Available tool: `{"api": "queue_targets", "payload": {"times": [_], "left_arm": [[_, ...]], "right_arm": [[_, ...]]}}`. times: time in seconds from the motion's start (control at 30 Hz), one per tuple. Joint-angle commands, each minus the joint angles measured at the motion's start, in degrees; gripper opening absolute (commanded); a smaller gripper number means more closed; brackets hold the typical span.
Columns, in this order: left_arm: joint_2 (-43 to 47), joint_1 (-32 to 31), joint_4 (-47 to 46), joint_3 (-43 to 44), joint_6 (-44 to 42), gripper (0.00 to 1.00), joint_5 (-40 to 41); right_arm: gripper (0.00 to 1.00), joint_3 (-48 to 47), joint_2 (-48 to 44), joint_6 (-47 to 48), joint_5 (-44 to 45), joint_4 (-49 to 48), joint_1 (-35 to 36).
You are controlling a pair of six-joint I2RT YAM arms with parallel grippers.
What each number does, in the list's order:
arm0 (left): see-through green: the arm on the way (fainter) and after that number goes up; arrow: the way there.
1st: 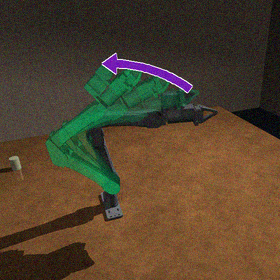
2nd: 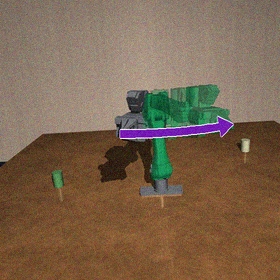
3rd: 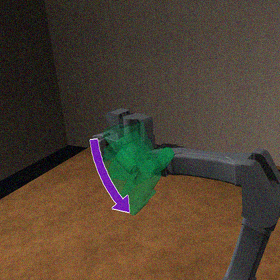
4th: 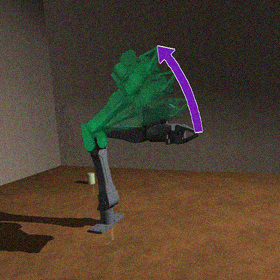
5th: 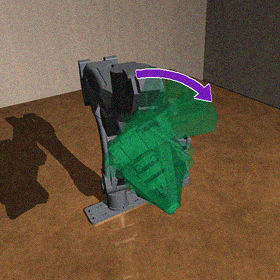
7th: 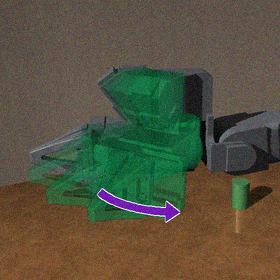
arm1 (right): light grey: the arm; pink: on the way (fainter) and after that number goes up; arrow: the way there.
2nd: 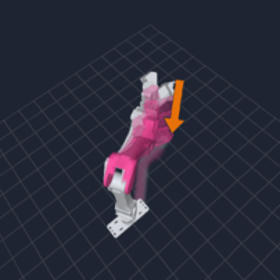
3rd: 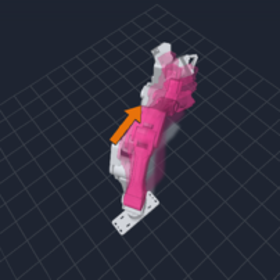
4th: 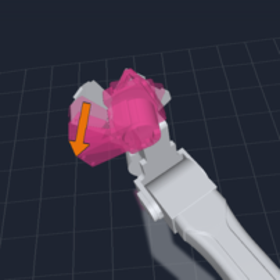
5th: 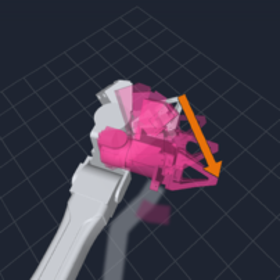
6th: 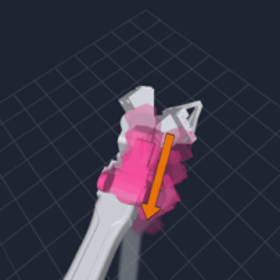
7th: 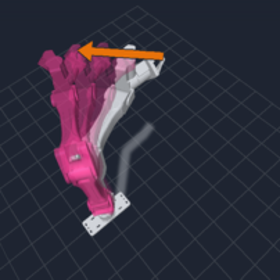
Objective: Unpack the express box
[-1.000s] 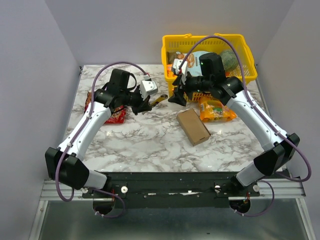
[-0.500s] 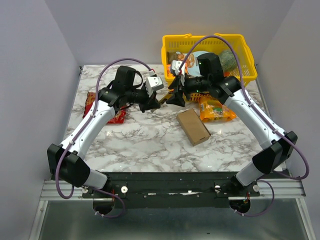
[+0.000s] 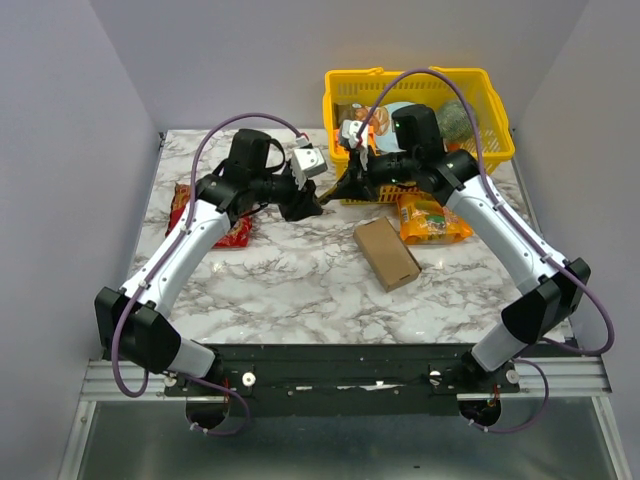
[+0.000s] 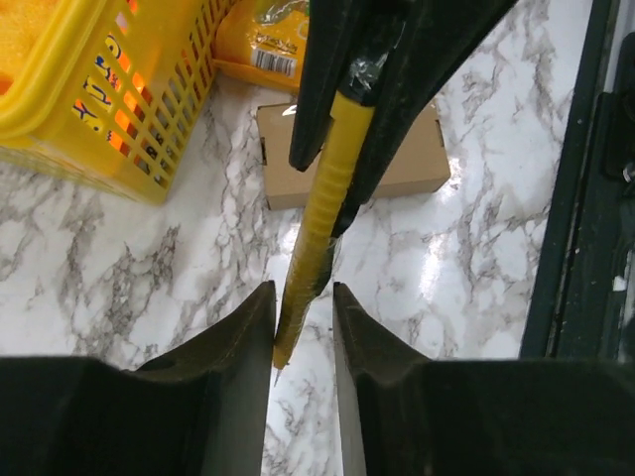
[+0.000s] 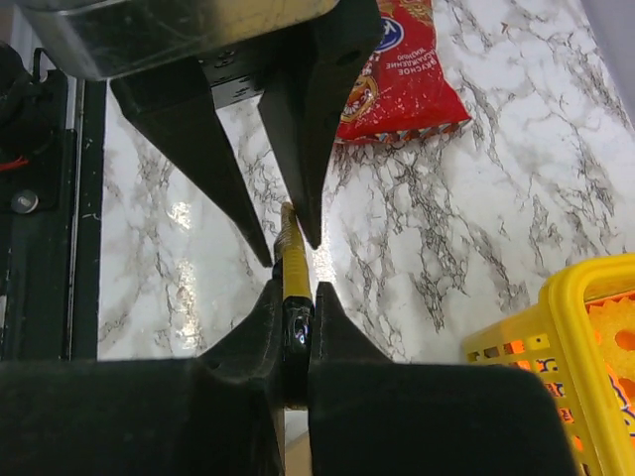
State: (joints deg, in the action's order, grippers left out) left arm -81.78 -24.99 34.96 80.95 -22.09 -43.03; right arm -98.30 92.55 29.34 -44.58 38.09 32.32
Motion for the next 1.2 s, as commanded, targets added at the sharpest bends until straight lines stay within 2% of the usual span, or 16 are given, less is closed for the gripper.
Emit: {"api": "queue_targets", "payload": {"times": [0.0, 0.13, 0.27, 0.43, 0.57, 0.67, 0.73, 0.77, 0.8, 0.87, 0.9, 0.93, 1.0, 1.03, 1.13, 1.17], "left_arm": [[-0.92, -0.06, -2.18, 1.14, 4.6, 0.45, 1.46], [-2.42, -0.06, -2.62, 2.55, 4.16, 0.42, -1.61], [-4.35, -0.06, -2.97, 3.87, 4.5, 0.32, -3.82], [-5.76, -0.06, -3.67, 3.96, 4.77, 0.31, -6.01], [-5.94, -0.06, -3.85, 3.96, 4.77, 0.2, -7.07], [-5.94, -0.06, -4.37, 4.31, 5.12, 0.17, -7.51], [-6.2, -0.06, -4.46, 5.0, 5.21, 0.09, -8.48], [-6.46, -0.06, -4.46, 5.44, 4.95, 0.0, -8.91], [-6.81, -0.06, -4.46, 5.8, 4.86, 0.0, -9.18], [-7.25, 0.03, -3.15, 7.38, 3.2, 0.0, -10.15], [-7.34, 0.12, -2.53, 7.9, 2.32, 0.0, -10.41], [-7.17, 0.29, -1.48, 8.52, 1.44, 0.0, -10.41], [-6.56, 0.38, 0.54, 8.79, -2.95, 0.0, -10.33], [-6.47, 0.38, 2.9, 8.79, -4.53, 0.0, -10.15], [-5.06, 0.38, 5.37, 8.18, -9.89, 0.0, -8.92], [-4.54, 0.12, 4.95, 7.65, -10.78, 0.0, -8.05]], "right_arm": [[0.01, 1.35, -2.99, -3.06, 0.73, -2.93, -1.89], [0.01, 3.2, -5.1, -3.42, 0.36, -3.1, -2.7], [0.01, 3.2, -5.8, -3.5, 0.46, -3.02, -3.31], [0.01, 3.12, -5.54, -3.68, -0.25, -2.67, -3.31], [0.01, 2.42, -4.66, -3.68, -0.77, -2.4, -3.31], [0.01, 2.41, -4.05, -3.68, -1.21, -2.05, -3.31], [0.0, 2.33, -3.78, -3.85, -1.48, -1.88, -3.22], [0.01, 2.15, -3.61, -3.94, -1.39, -1.79, -3.31], [0.01, 1.63, -3.09, -3.86, -1.3, -1.53, -3.4], [0.1, 0.57, -2.64, -3.77, -0.43, -0.3, -3.31], [0.2, -0.48, -1.51, -3.77, -0.07, 0.75, -3.31], [0.36, -4.66, -0.63, -3.68, -0.33, 4.85, -3.66], [0.51, -11.7, 1.83, -0.88, -6.19, 12.06, -6.63], [0.65, -19.66, 4.89, -0.08, -10.66, 20.02, -7.7], [0.76, -31.66, 11.31, 5.09, -13.69, 35.41, -11.13], [0.77, -34.73, 11.68, 7.89, -13.52, 37.57, -11.57]]}}
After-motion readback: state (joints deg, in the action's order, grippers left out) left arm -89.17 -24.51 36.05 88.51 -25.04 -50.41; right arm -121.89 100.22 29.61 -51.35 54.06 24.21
